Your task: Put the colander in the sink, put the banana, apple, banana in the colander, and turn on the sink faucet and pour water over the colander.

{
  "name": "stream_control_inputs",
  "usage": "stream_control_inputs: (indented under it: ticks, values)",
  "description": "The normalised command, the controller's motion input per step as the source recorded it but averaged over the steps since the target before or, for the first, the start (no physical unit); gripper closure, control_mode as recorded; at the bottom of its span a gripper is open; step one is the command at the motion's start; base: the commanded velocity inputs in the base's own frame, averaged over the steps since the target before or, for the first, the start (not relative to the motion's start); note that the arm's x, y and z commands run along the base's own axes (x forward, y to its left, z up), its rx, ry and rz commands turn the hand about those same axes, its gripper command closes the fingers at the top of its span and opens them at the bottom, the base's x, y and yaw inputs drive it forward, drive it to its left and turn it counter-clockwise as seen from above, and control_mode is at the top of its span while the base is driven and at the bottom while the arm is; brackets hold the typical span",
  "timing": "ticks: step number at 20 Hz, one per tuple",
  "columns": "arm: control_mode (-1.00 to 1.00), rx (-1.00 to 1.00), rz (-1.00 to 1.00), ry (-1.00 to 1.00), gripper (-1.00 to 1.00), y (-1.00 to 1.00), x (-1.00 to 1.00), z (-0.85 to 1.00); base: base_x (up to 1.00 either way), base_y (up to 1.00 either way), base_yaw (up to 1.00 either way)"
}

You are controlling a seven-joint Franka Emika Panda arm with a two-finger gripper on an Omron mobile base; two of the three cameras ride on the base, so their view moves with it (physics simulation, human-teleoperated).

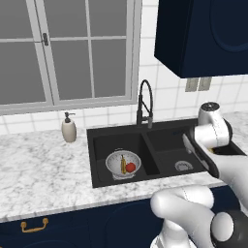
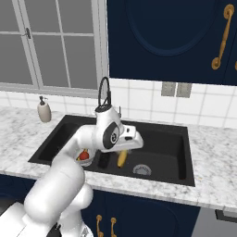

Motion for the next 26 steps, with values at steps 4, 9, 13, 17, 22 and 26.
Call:
stream_control_inputs:
  ticks: [4, 9, 13, 17, 22, 26]
  values:
    - [-1.0, -0.08, 0.01, -0.05, 1.0, 1.0, 0.02, 0.19, 0.0, 0.0, 0.0]
    - [-1.0, -0.03, 0.0, -0.01, 1.0, 1.0, 0.09, 0.05, 0.0, 0.0, 0.0]
    - [-1.0, 0.0, 0.03, 0.0, 1.0, 1.0, 0.2, 0.0, 0.0, 0.0, 0.0]
    - [-1.0, 0.0, 0.01, 0.0, 1.0, 0.95, 0.42, 0.0, 0.0, 0.0, 0.0]
    - [-1.0, 0.0, 0.0, 0.02, 1.0, 0.83, 0.74, -0.04, 0.0, 0.0, 0.0]
    - [-1.0, 0.02, 0.0, 0.04, 1.0, 0.66, 0.78, -0.15, 0.0, 0.0, 0.0]
